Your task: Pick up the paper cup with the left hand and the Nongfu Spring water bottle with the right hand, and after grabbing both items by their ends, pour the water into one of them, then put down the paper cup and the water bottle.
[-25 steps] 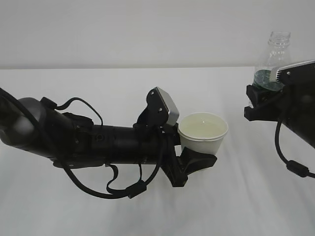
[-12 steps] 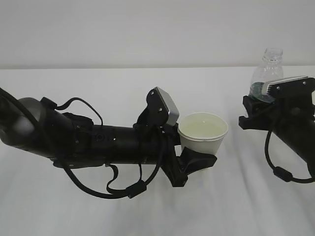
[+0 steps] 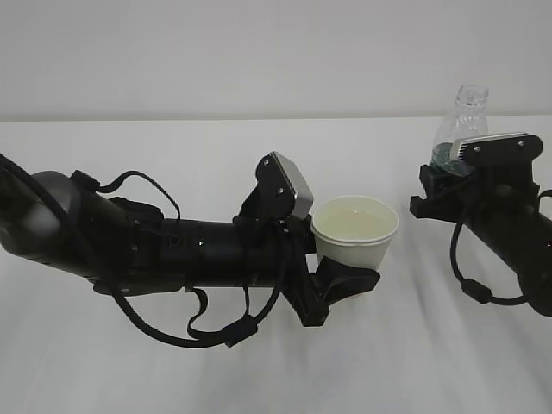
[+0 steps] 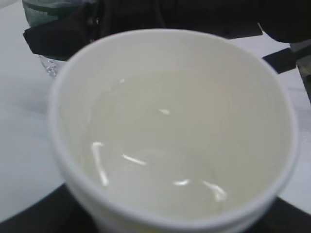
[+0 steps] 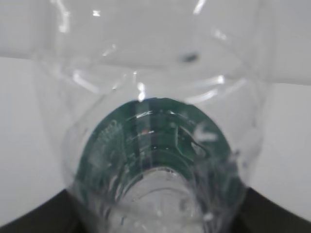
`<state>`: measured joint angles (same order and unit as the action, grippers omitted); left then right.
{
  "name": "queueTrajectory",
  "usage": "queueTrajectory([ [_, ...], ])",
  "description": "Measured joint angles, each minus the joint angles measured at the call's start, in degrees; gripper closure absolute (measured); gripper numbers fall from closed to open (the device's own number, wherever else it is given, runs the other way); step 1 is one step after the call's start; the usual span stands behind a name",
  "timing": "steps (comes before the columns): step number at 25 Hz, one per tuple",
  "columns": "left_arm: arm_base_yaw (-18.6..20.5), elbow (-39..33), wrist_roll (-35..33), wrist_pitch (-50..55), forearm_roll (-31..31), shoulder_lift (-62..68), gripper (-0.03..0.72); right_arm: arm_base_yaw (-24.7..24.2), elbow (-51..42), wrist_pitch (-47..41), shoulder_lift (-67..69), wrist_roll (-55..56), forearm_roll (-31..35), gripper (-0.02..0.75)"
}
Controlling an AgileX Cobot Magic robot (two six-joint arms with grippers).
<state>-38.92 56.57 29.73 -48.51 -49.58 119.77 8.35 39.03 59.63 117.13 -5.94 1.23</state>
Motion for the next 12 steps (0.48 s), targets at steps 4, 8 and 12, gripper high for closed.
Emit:
queueTrajectory([
  [4, 0.00, 0.00, 0.00, 0.00, 0.00, 0.00, 0.235, 0.00, 2.13, -0.49, 2.11, 0.16, 0.03, 0.362],
  [8, 0.00, 0.00, 0.00, 0.00, 0.02, 0.00, 0.235, 0.00, 4.11, -0.67, 4.04, 0.16, 0.12, 0.362],
  [12, 0.00, 0.00, 0.00, 0.00, 0.12, 0.00, 0.235, 0.00, 6.14, -0.67, 5.85, 0.16, 0.15, 0.362],
])
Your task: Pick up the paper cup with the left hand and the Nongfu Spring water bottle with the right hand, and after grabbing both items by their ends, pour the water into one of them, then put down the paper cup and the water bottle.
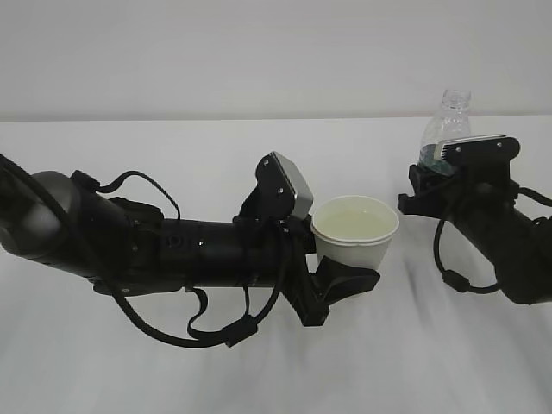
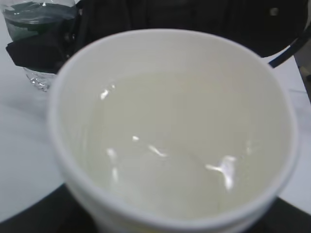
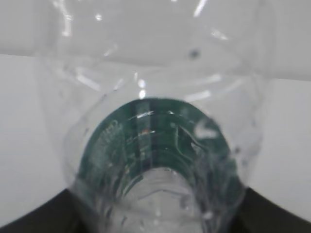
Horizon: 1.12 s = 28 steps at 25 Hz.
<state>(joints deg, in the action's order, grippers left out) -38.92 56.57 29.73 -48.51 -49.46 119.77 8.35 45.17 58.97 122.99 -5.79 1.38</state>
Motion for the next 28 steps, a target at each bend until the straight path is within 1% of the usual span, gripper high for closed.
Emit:
queueTrajectory([
  [12, 0.00, 0.00, 0.00, 0.00, 0.00, 0.00, 0.235, 0.00, 4.98, 3.62, 7.34, 0.10, 0.10, 0.363],
  [17, 0.00, 0.00, 0.00, 0.00, 0.00, 0.00, 0.235, 0.00, 5.35, 5.77, 8.39, 0.10, 0.10, 0.363],
  [22, 0.00, 0.00, 0.00, 0.00, 0.11, 0.00, 0.235, 0.00, 5.35, 6.15, 8.50, 0.10, 0.10, 0.362],
  [25, 0.00, 0.00, 0.00, 0.00, 0.20, 0.00, 0.235, 0.00, 5.35, 6.26, 8.50, 0.10, 0.10, 0.333],
  [28, 0.00, 0.00, 0.00, 0.00, 0.36, 0.00, 0.235, 0.00, 5.35, 6.25, 8.50, 0.10, 0.10, 0.260],
])
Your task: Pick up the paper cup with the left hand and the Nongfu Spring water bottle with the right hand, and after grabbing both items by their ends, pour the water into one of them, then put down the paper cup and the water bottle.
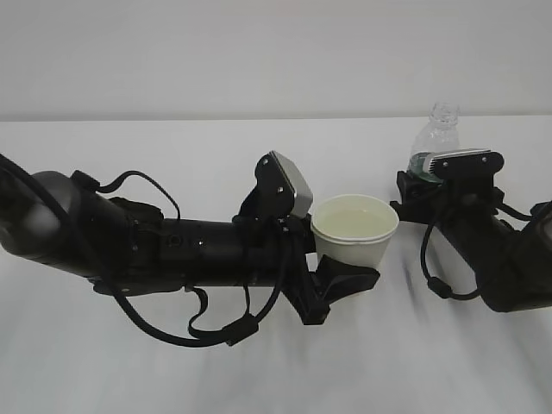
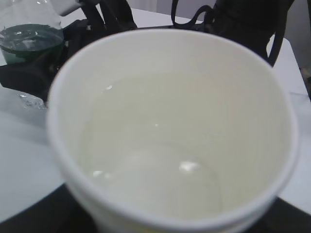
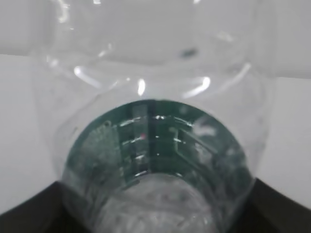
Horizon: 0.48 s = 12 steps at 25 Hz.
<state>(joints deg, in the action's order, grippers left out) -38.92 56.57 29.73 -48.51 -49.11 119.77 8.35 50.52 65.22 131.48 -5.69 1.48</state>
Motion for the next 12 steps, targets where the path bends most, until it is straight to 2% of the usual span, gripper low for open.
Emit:
queueTrajectory([
  [4, 0.00, 0.00, 0.05, 0.00, 0.00, 0.00, 0.235, 0.00, 0.00, 0.00, 0.00, 0.00, 0.00, 0.194],
  [12, 0.00, 0.00, 0.05, 0.00, 0.10, 0.00, 0.235, 0.00, -2.55, 0.12, -0.74, 0.00, 0.00, 0.180],
])
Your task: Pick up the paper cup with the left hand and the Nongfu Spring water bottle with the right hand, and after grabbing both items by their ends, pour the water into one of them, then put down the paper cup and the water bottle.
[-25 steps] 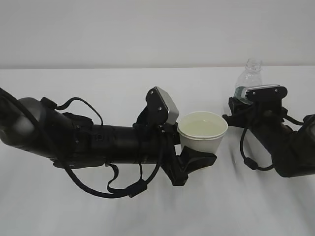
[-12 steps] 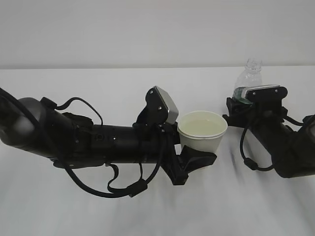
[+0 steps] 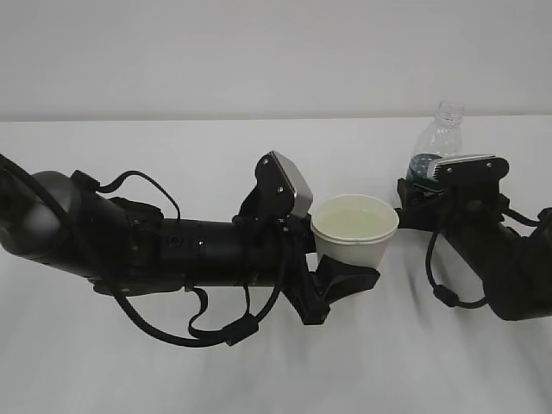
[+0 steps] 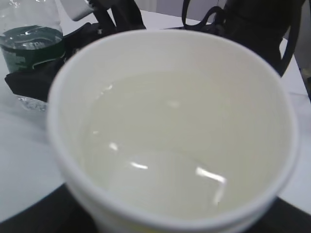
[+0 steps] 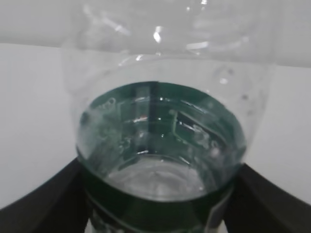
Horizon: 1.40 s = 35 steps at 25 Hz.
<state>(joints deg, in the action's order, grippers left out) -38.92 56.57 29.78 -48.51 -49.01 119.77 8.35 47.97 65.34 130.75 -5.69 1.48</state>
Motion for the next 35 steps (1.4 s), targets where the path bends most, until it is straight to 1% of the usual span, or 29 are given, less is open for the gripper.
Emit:
queueTrajectory([
  [12, 0.00, 0.00, 0.00, 0.34, 0.00, 0.00, 0.235, 0.00, -5.11, 0.10, -6.07, 0.00, 0.00, 0.178],
  [23, 0.00, 0.00, 0.00, 0.56, 1.50, 0.00, 0.235, 0.00, -13.89, 0.10, -15.27, 0.00, -0.11, 0.176],
  [29, 0.00, 0.00, 0.00, 0.68, 4.95, 0.00, 0.235, 0.00, -20.73, 0.10, -23.27, 0.00, -0.77, 0.176],
  [35, 0.00, 0.00, -1.94, 0.93, 9.05, 0.00, 0.235, 0.00, -27.40, 0.10, -31.94, 0.02, -1.01, 0.176],
])
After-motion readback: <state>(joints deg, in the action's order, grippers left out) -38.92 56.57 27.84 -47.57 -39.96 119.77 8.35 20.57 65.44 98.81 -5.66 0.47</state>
